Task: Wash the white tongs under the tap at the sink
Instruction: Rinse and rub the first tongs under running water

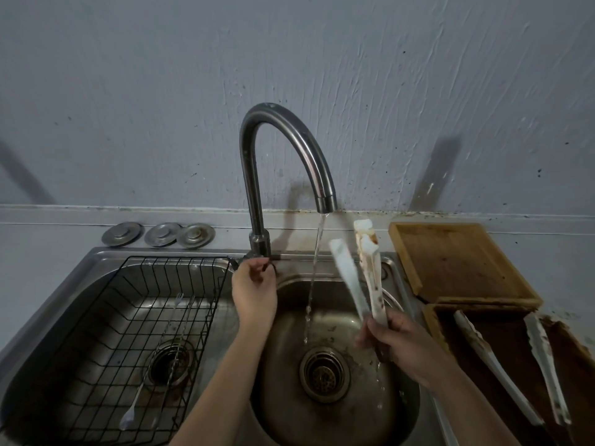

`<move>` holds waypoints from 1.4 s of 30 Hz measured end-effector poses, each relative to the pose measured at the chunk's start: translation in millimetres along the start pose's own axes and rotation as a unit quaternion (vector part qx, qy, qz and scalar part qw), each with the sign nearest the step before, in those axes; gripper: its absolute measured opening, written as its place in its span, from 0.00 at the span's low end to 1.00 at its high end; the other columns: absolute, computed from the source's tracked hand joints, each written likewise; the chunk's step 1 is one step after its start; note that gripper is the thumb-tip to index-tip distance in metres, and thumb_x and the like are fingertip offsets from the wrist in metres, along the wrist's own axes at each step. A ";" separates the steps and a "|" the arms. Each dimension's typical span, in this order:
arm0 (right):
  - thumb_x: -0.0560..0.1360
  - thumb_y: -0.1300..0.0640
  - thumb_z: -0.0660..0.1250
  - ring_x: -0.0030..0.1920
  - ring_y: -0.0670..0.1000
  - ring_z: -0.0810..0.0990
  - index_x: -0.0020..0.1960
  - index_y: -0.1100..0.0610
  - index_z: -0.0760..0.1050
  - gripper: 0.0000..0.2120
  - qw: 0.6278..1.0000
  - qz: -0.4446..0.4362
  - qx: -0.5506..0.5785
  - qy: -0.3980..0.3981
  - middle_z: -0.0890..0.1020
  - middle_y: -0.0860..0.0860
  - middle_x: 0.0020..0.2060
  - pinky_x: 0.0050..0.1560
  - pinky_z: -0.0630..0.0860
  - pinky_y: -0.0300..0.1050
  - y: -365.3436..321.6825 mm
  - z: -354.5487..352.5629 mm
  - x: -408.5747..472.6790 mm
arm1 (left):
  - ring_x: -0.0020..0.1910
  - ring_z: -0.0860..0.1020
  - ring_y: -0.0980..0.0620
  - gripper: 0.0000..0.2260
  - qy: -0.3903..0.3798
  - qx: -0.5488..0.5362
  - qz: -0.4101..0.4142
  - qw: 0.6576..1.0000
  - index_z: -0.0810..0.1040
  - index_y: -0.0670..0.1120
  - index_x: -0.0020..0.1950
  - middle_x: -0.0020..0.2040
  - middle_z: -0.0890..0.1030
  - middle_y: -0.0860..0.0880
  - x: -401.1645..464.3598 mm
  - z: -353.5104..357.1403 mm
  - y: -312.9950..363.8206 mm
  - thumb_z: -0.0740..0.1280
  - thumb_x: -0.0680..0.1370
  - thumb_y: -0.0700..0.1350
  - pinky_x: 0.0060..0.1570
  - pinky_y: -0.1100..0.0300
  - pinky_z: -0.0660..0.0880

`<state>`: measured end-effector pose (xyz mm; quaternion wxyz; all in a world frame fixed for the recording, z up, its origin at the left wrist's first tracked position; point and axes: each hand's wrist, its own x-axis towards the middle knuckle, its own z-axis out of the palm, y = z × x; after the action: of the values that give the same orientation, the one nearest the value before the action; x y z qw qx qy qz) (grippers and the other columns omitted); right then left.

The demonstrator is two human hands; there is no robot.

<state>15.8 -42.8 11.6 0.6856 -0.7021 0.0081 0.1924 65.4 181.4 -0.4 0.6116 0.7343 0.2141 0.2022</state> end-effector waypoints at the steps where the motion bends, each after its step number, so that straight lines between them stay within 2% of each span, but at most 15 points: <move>1: 0.75 0.58 0.62 0.41 0.56 0.85 0.47 0.62 0.76 0.08 1.000 0.000 -0.005 0.014 0.85 0.56 0.37 0.42 0.78 0.45 -1.9 2.7 2.6 | 0.46 0.80 0.46 0.10 -0.023 -0.018 -0.019 0.999 0.75 0.54 0.43 0.48 0.81 0.45 0.3 -0.3 1.1 0.67 0.75 0.38 0.52 0.48 0.79; 3: 0.78 0.59 0.59 0.36 0.53 0.84 0.50 0.61 0.74 0.07 0.999 -0.007 -0.026 0.038 0.84 0.55 0.36 0.37 0.77 0.43 -7.7 12.9 9.9 | 0.43 0.79 0.49 0.10 -0.099 -0.062 -0.064 0.991 0.76 0.50 0.43 0.47 0.80 0.43 -6.0 2.8 5.8 0.65 0.76 0.35 0.49 0.54 0.79; 6: 0.79 0.60 0.57 0.25 0.46 0.75 0.50 0.60 0.72 0.06 0.996 -0.019 -0.064 0.058 0.77 0.52 0.30 0.28 0.72 0.38 -17.3 35.3 26.2 | 0.41 0.79 0.53 0.09 -0.227 -0.145 -0.142 0.952 0.77 0.45 0.43 0.43 0.80 0.44 -21.7 10.7 14.4 0.62 0.77 0.34 0.42 0.63 0.78; 8: 0.78 0.62 0.58 0.21 0.44 0.70 0.50 0.59 0.71 0.04 0.993 -0.014 -0.102 0.062 0.73 0.51 0.27 0.23 0.68 0.38 -17.6 47.8 37.5 | 0.41 0.80 0.54 0.09 -0.280 -0.182 -0.190 0.923 0.79 0.44 0.46 0.43 0.82 0.47 -30.8 11.6 14.7 0.62 0.78 0.33 0.41 0.66 0.77; 10: 0.76 0.63 0.59 0.19 0.42 0.69 0.50 0.58 0.72 0.05 0.990 -0.008 -0.131 0.052 0.73 0.50 0.27 0.21 0.66 0.39 -16.5 58.1 44.5 | 0.39 0.82 0.55 0.08 -0.309 -0.227 -0.233 0.894 0.79 0.40 0.53 0.46 0.83 0.45 -35.3 8.0 9.9 0.63 0.77 0.33 0.39 0.67 0.78; 12: 0.76 0.61 0.59 0.20 0.42 0.71 0.51 0.58 0.73 0.06 0.988 -0.003 -0.151 0.039 0.75 0.51 0.28 0.21 0.66 0.39 -15.5 65.5 46.6 | 0.38 0.83 0.54 0.12 -0.315 -0.280 -0.257 0.870 0.77 0.38 0.59 0.47 0.84 0.43 -36.9 2.9 3.3 0.65 0.75 0.32 0.35 0.66 0.79; 15: 0.77 0.57 0.58 0.29 0.47 0.75 0.50 0.59 0.74 0.08 0.980 0.010 -0.193 0.039 0.79 0.56 0.36 0.25 0.69 0.40 -11.4 73.6 46.9 | 0.41 0.84 0.52 0.16 -0.296 -0.293 -0.291 0.861 0.75 0.39 0.61 0.49 0.84 0.44 -36.6 -4.9 -8.0 0.66 0.74 0.30 0.34 0.65 0.79; 19: 0.81 0.53 0.52 0.27 0.43 0.70 0.47 0.57 0.74 0.14 0.961 -0.008 -0.268 0.068 0.74 0.48 0.31 0.26 0.64 0.35 -7.5 82.9 50.4 | 0.39 0.84 0.54 0.12 -0.301 -0.280 -0.288 0.865 0.79 0.39 0.54 0.43 0.85 0.47 -36.1 -7.0 -12.6 0.64 0.74 0.28 0.36 0.65 0.80; 24: 0.81 0.54 0.52 0.29 0.43 0.72 0.52 0.60 0.76 0.16 0.944 -0.015 -0.318 0.089 0.77 0.50 0.36 0.27 0.64 0.34 -4.9 86.5 53.1 | 0.40 0.84 0.54 0.12 -0.279 -0.281 -0.290 0.871 0.80 0.39 0.52 0.42 0.85 0.46 -34.6 -1.7 -16.6 0.64 0.73 0.27 0.39 0.64 0.81; 26: 0.80 0.55 0.53 0.29 0.44 0.72 0.47 0.59 0.75 0.14 0.942 -0.010 -0.322 0.095 0.76 0.50 0.36 0.27 0.63 0.35 -6.0 84.3 50.9 | 0.38 0.83 0.53 0.10 -0.273 -0.294 -0.306 0.863 0.81 0.40 0.50 0.41 0.85 0.45 -37.4 2.4 -17.0 0.65 0.74 0.29 0.36 0.64 0.80; 28: 0.79 0.55 0.54 0.30 0.45 0.73 0.42 0.58 0.73 0.13 0.940 -0.013 -0.326 0.102 0.77 0.50 0.35 0.27 0.65 0.36 -7.7 80.2 47.9 | 0.32 0.80 0.55 0.06 -0.277 -0.296 -0.314 0.859 0.81 0.39 0.48 0.36 0.84 0.46 -42.7 8.1 -15.2 0.65 0.76 0.35 0.32 0.65 0.78; 30: 0.79 0.55 0.54 0.29 0.45 0.74 0.37 0.57 0.71 0.14 0.934 -0.015 -0.341 0.106 0.77 0.50 0.32 0.27 0.65 0.37 -9.0 75.8 44.8 | 0.29 0.74 0.55 0.08 -0.261 -0.292 -0.327 0.860 0.81 0.39 0.47 0.31 0.80 0.48 -45.8 15.0 -12.4 0.64 0.78 0.42 0.33 0.63 0.73; 34: 0.78 0.58 0.55 0.26 0.45 0.71 0.29 0.53 0.65 0.19 0.920 -0.013 -0.376 0.113 0.73 0.49 0.28 0.24 0.63 0.36 -10.2 67.0 37.3 | 0.24 0.77 0.56 0.12 -0.219 -0.300 -0.371 0.851 0.78 0.38 0.51 0.26 0.80 0.49 -52.3 27.5 -9.9 0.61 0.80 0.46 0.28 0.63 0.77; 39: 0.78 0.56 0.55 0.25 0.46 0.69 0.28 0.53 0.66 0.19 0.931 0.008 -0.358 0.072 0.72 0.49 0.26 0.27 0.62 0.39 -14.4 50.6 27.5 | 0.38 0.83 0.51 0.11 -0.311 -0.266 -0.358 0.839 0.78 0.35 0.55 0.43 0.84 0.42 -57.9 23.6 -14.5 0.68 0.75 0.39 0.43 0.61 0.81; 42: 0.78 0.56 0.55 0.25 0.47 0.68 0.28 0.54 0.68 0.20 0.925 0.024 -0.377 0.036 0.72 0.50 0.26 0.28 0.63 0.41 -17.1 42.0 21.5 | 0.48 0.83 0.46 0.10 -0.318 -0.284 -0.393 0.815 0.78 0.37 0.53 0.49 0.83 0.38 -51.3 20.2 -22.3 0.68 0.74 0.41 0.51 0.57 0.80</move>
<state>29.4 4.2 22.6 0.3649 -0.9147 -0.0230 0.1724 32.8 139.8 -27.6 0.8543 0.4051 0.2108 -0.2481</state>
